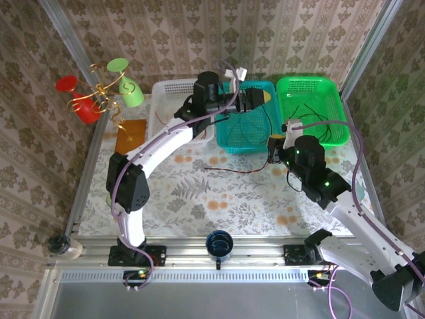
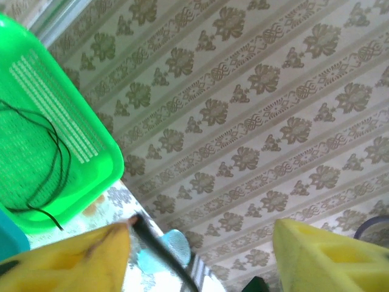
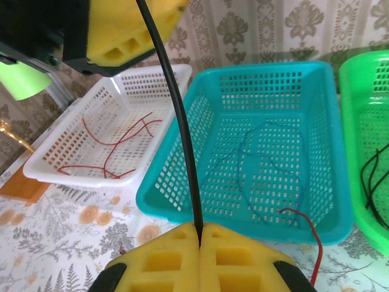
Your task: Untangle the cables
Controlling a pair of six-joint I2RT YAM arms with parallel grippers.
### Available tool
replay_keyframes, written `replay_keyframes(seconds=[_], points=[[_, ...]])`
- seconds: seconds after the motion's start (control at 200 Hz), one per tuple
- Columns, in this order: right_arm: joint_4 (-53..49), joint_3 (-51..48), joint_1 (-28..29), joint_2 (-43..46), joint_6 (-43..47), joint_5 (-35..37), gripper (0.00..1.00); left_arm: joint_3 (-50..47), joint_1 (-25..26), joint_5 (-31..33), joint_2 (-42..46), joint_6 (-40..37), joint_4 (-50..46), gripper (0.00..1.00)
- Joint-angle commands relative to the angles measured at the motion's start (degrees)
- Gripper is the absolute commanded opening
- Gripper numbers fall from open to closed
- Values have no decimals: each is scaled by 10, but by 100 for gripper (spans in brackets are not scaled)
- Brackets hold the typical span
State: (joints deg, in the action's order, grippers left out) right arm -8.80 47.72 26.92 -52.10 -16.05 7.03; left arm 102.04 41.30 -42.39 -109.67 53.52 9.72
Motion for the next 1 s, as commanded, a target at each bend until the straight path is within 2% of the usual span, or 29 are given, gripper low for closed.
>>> replay_keyframes(seconds=[0.0, 0.05, 0.165, 0.215, 0.275, 0.28, 0.31, 0.41, 0.45, 0.545, 0.74, 0.855, 0.995], points=[[8, 17, 4, -7, -11, -23, 0, 25, 5, -15, -7, 13, 36, 19], [10, 18, 4, -7, -10, -24, 0, 23, 5, -17, -7, 18, 40, 0], [1, 23, 3, -5, -8, -39, 0, 12, 0, -17, 7, 13, 37, 0], [-10, 29, 0, -2, -7, -61, 12, 7, -5, -17, 16, 12, 34, 0], [-18, 30, -6, 9, -28, -67, 40, 4, -13, -18, 27, 9, 30, 0], [-19, 29, -7, 12, -33, -68, 44, 4, -14, -18, 29, 9, 29, 0], [-20, 27, -12, 18, -46, -75, 53, 4, -17, -18, 34, 7, 27, 0], [-39, 24, -35, 39, -106, -82, 75, 7, -26, -21, 49, 0, 10, 0], [-55, 29, -50, 44, -133, -82, 81, 7, -28, -23, 53, -4, 3, 0], [-98, 45, -102, 43, -204, -106, 86, 3, -32, -24, 60, -9, -6, 0], [-126, 22, -195, 30, -343, -182, 87, -11, -35, -22, 74, -13, -9, 0], [-144, 14, -210, -19, -386, -243, 87, -12, -35, -21, 78, -12, -12, 0], [-71, -13, -210, -72, -441, -311, 86, -11, -35, -21, 80, -13, -14, 0]])
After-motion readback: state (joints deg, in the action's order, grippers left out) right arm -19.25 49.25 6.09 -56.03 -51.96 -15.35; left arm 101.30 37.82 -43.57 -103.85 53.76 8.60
